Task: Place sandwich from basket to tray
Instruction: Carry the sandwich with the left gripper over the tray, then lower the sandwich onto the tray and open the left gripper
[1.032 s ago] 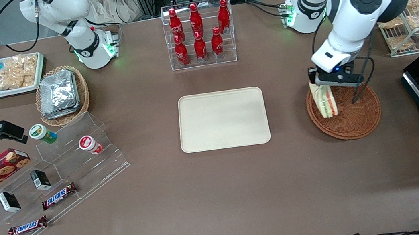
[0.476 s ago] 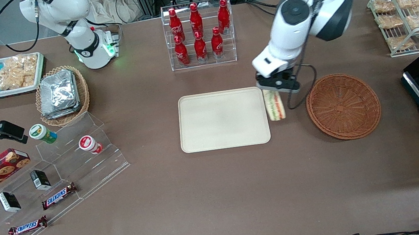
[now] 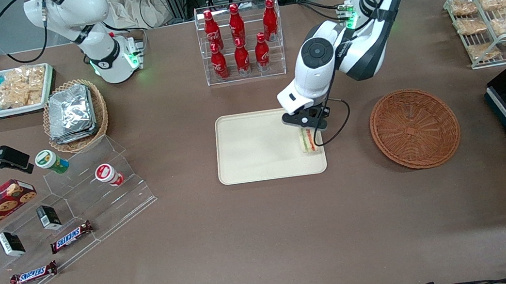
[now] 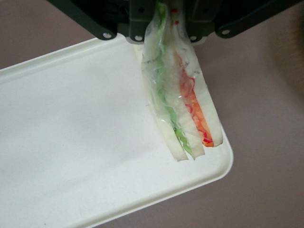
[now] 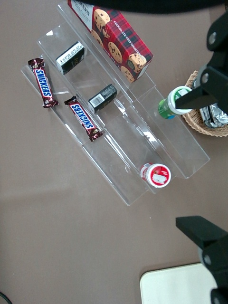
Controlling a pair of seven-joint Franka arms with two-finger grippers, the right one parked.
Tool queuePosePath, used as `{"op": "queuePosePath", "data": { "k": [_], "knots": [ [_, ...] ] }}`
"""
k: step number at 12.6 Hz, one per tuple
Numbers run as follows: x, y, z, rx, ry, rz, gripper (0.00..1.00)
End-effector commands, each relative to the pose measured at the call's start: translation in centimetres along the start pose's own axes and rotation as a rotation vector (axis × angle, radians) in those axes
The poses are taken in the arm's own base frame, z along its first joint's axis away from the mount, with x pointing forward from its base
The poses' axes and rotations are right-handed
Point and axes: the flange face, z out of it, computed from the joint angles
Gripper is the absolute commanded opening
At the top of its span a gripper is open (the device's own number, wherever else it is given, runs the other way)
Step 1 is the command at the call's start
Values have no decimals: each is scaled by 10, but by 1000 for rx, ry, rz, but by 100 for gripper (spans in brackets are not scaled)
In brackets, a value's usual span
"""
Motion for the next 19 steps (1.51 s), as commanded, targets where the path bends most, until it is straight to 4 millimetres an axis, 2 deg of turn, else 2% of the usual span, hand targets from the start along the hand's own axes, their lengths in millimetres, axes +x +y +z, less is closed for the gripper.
{"op": "queuePosePath", "data": {
  "k": [1,5,10,11,12,13,15,16,19],
  "knots": [
    [4,15,21,6,6,3,17],
    [0,19,53,26,-20,27,17],
    [-1,21,74,31,-36,3,17],
    [-1,21,75,31,-36,1,20],
    [-1,21,75,31,-36,3,30],
    [-2,20,77,33,-40,-1,44],
    [-1,21,76,33,-38,-2,79],
    [0,20,76,38,-34,4,100],
    [6,14,62,35,-18,-15,100]
  ]
}}
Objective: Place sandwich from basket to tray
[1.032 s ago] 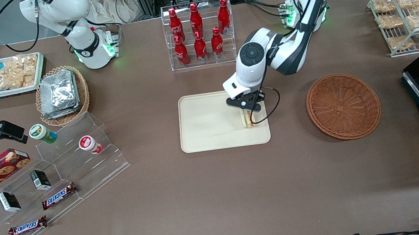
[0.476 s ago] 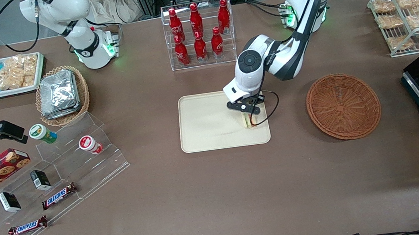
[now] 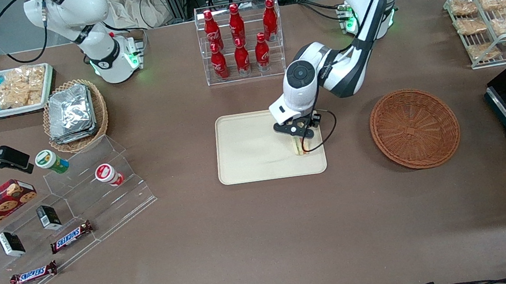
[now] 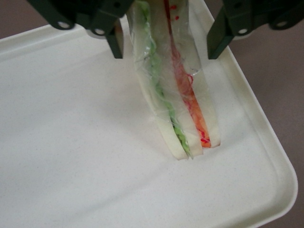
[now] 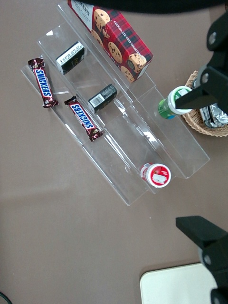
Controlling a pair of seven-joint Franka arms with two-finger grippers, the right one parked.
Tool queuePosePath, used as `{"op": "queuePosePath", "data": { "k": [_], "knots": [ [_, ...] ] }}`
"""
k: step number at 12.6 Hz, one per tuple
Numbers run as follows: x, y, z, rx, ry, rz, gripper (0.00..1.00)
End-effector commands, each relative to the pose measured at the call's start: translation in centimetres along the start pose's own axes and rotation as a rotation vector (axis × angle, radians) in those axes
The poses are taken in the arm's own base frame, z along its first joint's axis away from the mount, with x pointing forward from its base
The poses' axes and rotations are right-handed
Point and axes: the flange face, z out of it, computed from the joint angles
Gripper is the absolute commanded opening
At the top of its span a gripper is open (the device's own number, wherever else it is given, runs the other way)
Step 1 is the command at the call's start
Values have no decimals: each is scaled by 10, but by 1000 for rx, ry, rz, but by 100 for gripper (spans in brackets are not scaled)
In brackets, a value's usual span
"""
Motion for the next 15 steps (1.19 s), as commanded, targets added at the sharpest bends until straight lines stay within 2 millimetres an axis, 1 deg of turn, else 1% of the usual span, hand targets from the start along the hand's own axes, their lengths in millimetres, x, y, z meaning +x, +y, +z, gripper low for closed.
{"op": "queuePosePath", "data": {
  "k": [1,3,5,7,9,10,12,14,15],
  "knots": [
    [9,-4,-20,10,31,-24,100],
    [21,-8,-40,21,17,-52,100],
    [40,-21,-67,40,-7,-120,100],
    [59,-49,-95,48,-20,-196,100],
    [74,-78,-116,42,-9,-302,100],
    [79,-91,-126,39,-2,-324,100],
    [86,-127,-154,40,-20,-377,100],
    [86,-164,-183,43,-40,-430,100],
    [83,-182,-195,41,-40,-447,100]
  ]
}}
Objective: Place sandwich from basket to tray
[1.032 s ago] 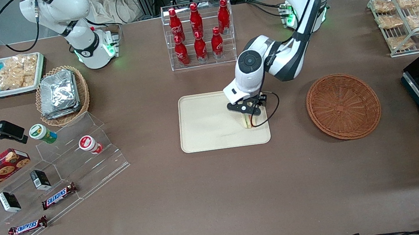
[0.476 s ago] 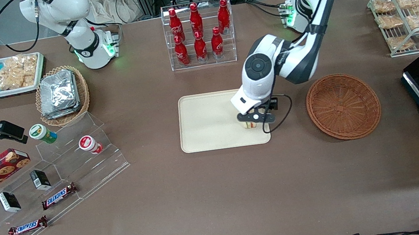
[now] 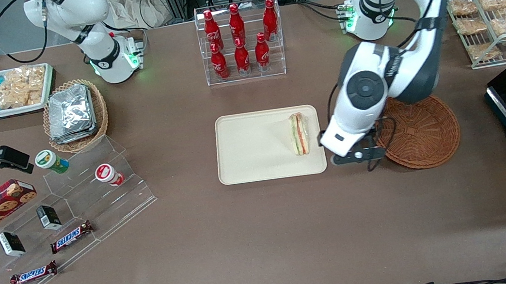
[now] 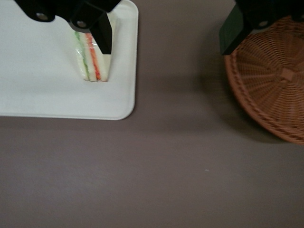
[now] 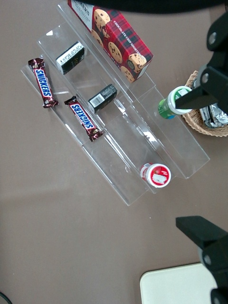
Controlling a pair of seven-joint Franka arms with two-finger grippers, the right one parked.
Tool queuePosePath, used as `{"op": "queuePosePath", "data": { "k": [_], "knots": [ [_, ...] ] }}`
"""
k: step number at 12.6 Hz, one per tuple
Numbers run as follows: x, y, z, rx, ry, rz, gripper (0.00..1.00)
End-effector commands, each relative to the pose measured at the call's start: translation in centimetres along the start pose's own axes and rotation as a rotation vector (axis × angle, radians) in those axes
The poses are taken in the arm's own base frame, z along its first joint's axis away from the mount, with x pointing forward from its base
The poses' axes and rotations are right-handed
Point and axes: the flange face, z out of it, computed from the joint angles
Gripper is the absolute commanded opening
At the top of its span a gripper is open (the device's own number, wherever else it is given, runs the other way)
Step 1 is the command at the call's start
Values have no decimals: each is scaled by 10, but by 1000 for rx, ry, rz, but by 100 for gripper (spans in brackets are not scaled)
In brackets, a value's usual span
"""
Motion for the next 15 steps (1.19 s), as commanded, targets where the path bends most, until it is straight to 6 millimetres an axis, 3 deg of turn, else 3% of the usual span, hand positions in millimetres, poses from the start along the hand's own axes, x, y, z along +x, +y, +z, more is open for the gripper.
{"op": "queuePosePath", "data": {
  "k": [1,4,7,11,15],
  "knots": [
    [8,-46,-38,-9,-1,-41,100],
    [19,-114,-63,-50,-22,-10,100],
    [22,-168,-99,-69,-59,38,100],
    [26,-221,-146,-112,-46,17,100],
    [-5,-241,-193,-95,19,156,100]
  ]
}}
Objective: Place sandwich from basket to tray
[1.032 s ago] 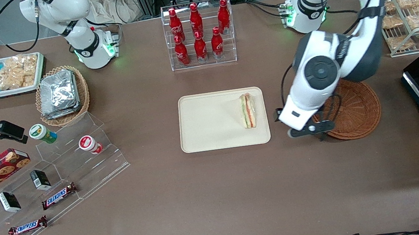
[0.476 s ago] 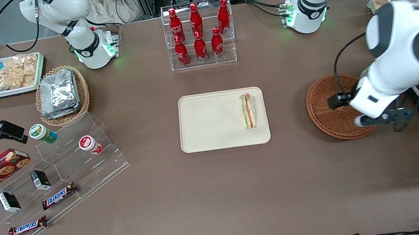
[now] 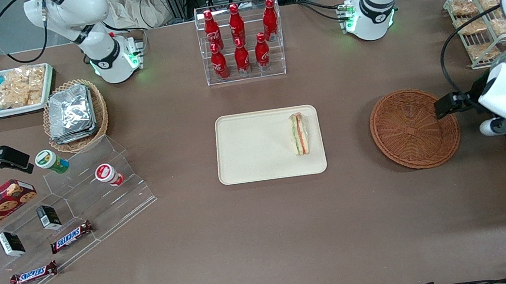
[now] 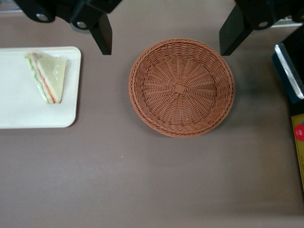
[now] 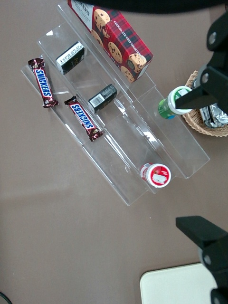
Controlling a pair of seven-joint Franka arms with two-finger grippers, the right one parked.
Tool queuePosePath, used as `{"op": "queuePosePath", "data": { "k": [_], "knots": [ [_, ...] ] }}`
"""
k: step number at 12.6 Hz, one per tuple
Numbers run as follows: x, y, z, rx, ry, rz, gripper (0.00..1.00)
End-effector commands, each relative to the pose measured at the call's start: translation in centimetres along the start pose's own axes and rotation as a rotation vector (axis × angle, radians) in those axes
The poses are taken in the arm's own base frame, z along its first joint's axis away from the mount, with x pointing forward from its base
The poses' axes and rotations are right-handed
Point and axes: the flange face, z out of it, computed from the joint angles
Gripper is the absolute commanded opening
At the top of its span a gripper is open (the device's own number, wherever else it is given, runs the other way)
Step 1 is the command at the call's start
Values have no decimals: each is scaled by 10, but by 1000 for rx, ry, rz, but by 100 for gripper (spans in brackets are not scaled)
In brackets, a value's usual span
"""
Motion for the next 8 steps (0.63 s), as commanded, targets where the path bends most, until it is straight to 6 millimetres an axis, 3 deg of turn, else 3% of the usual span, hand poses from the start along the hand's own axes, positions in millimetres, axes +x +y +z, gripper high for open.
{"op": "queuePosePath", "data": {
  "k": [1,4,8],
  "knots": [
    [-30,-7,-31,3,19,79,100],
    [-48,-8,-47,9,36,76,100],
    [-56,-7,-55,10,31,76,100]
  ]
}}
